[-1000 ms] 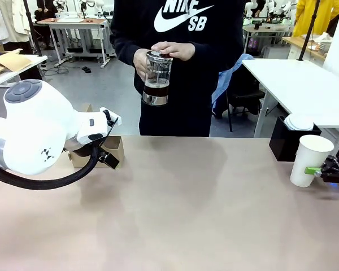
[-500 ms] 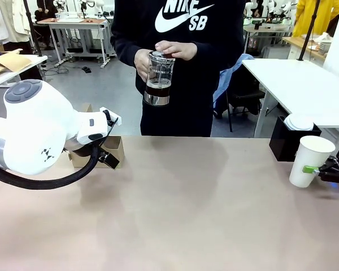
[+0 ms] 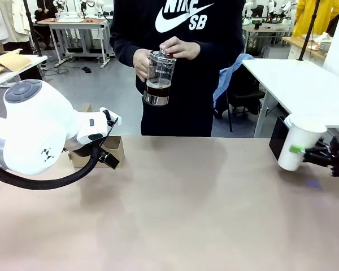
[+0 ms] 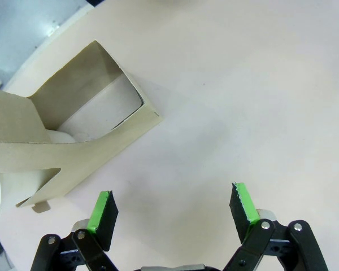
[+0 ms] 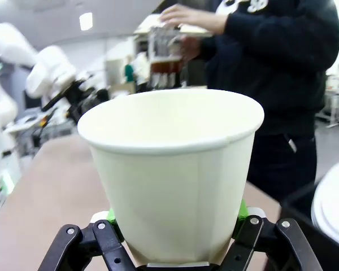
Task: Pour a drink into a cup and package it in a carrier.
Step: Pick up the 600 ml Paper Cup and place it in the middle top area of the table.
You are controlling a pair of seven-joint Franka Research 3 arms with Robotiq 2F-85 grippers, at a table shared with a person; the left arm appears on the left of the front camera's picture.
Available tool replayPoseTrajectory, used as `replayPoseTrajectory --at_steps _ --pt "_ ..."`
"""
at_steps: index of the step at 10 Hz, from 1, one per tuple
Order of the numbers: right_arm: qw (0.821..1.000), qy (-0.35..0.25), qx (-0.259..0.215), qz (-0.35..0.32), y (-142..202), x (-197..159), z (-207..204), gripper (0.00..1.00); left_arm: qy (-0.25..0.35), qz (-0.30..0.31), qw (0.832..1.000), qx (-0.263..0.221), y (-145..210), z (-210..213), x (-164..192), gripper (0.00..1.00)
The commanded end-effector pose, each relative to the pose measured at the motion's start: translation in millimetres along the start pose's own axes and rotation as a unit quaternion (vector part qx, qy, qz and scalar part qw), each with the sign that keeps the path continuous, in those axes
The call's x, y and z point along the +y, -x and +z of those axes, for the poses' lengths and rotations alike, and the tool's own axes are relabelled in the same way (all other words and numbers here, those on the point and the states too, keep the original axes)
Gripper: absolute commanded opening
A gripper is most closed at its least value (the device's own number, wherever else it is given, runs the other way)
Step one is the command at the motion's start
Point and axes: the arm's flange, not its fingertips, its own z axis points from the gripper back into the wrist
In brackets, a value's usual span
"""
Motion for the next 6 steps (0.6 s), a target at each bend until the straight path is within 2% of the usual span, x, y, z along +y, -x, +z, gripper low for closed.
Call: replayPoseTrajectory --at_steps 1,3,4,6 --pt "1.000 0.029 0.008 0.001 -23 34 -71 0.80 0.000 0.000 1.000 0.000 0 0 0 1.00" --pt "0.999 0.034 0.023 0.014 -21 42 -121 0.80 0.000 0.000 1.000 0.000 0 0 0 1.00" --pt "0.998 0.065 0.009 0.019 -17 40 -145 0.80 0.000 0.000 1.000 0.000 0 0 0 1.00" --pt "0.997 0.070 0.026 0.022 1 28 -194 0.80 0.000 0.000 1.000 0.000 0 0 0 1.00"
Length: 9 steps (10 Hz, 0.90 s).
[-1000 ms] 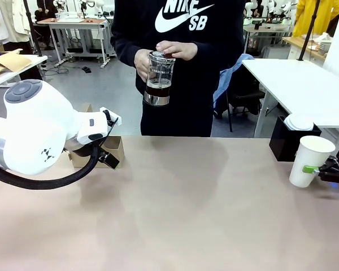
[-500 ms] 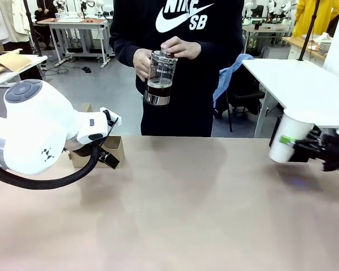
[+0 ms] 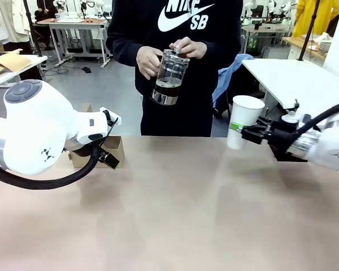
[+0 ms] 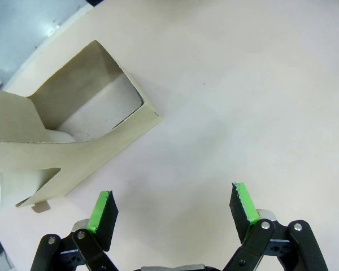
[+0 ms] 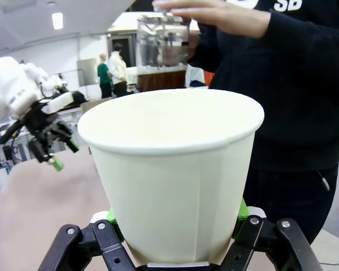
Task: Pour a drink into a cup and package it in a carrier.
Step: Pick up the 600 ml Paper Cup and place it in the middle top area of the table, then when a person places the Paper Cup Lid on the 600 ml Paper Cup , lift the 600 ml Paper Cup.
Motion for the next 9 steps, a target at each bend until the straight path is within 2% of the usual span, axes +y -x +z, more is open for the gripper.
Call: replayPoseTrajectory --at_steps 1,4,5,6,9 --pt "1.000 0.018 0.019 0.009 22 -21 -41 0.80 0.000 0.000 1.000 0.000 0 0 0 1.00" --pt "0.999 0.025 0.047 0.013 48 -31 -73 0.80 0.000 0.000 1.000 0.000 0 0 0 1.00" --pt "1.000 0.006 0.023 0.015 49 -33 -73 0.80 0.000 0.000 1.000 0.000 0 0 0 1.00" --pt "0.999 0.010 0.039 -0.003 47 -28 -64 0.80 0.000 0.000 1.000 0.000 0 0 0 1.00" --pt "0.999 0.010 0.039 -0.003 47 -28 -64 0.80 0.000 0.000 1.000 0.000 0 0 0 1.00"
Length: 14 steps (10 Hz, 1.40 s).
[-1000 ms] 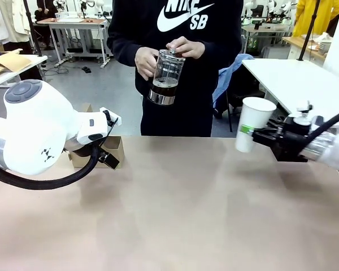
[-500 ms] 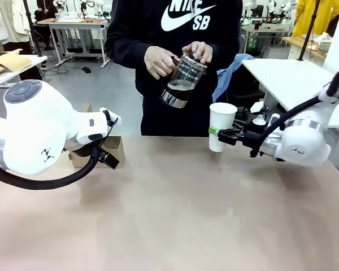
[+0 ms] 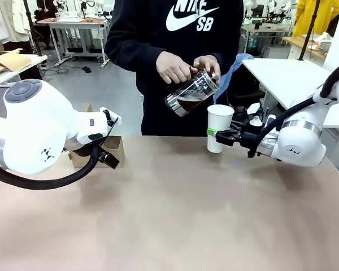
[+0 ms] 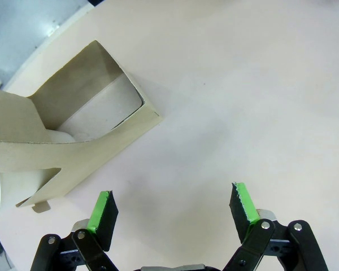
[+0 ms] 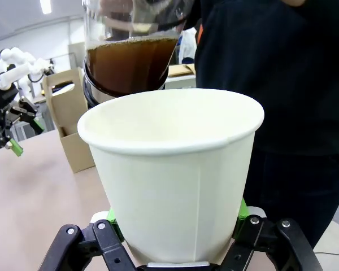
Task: Pour a drink into a cup and package it in a carrier.
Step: When a person places the Paper Cup Lid on the 600 ml Paper Cup , lift the 600 ml Paper Cup.
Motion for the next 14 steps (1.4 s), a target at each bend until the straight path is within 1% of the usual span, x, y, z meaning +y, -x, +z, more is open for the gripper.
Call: replayPoseTrajectory --at_steps 1,14 --pt "1.000 0.001 -0.001 -0.001 -3.9 5.0 2.9 0.80 0.000 0.000 1.000 0.000 0.0 0.3 0.0 1.00" --pt "1.000 0.001 -0.001 -0.001 -3.9 5.0 2.9 0.80 0.000 0.000 1.000 0.000 0.0 0.3 0.0 1.00"
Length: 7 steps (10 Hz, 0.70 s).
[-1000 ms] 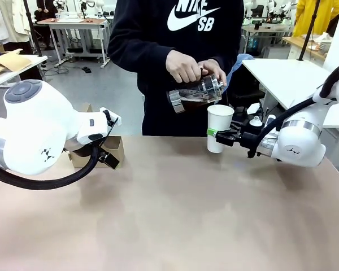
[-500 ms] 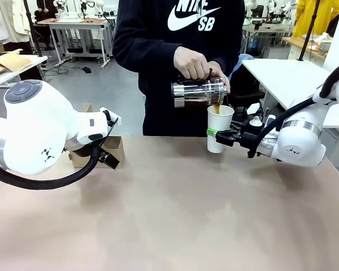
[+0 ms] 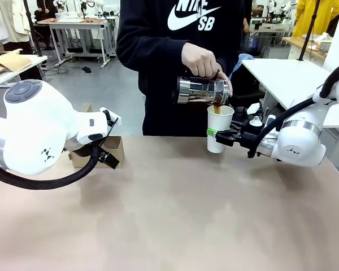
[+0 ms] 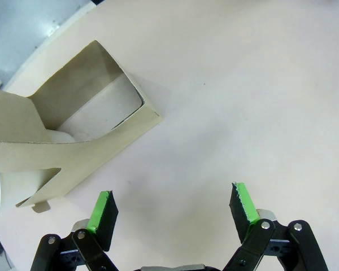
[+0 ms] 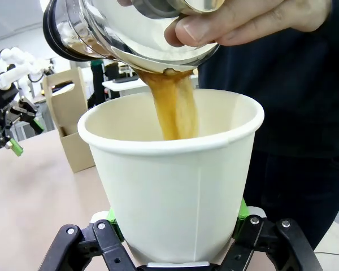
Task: Pour a drink into a cup and package it in a carrier.
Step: When a person places the Paper Cup Lid on the 600 ml Paper Cup , lift the 600 ml Paper Cup.
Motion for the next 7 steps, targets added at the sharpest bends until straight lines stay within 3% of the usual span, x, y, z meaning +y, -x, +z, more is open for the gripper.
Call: replayPoseTrajectory --at_steps 1,7 --pt "1.000 0.001 -0.001 0.000 -4.2 4.9 2.7 0.80 0.000 0.000 1.000 0.000 0.0 0.3 0.0 1.00" --pt "1.000 0.001 -0.001 0.000 -4.2 4.9 2.7 0.80 0.000 0.000 1.000 0.000 0.0 0.3 0.0 1.00"
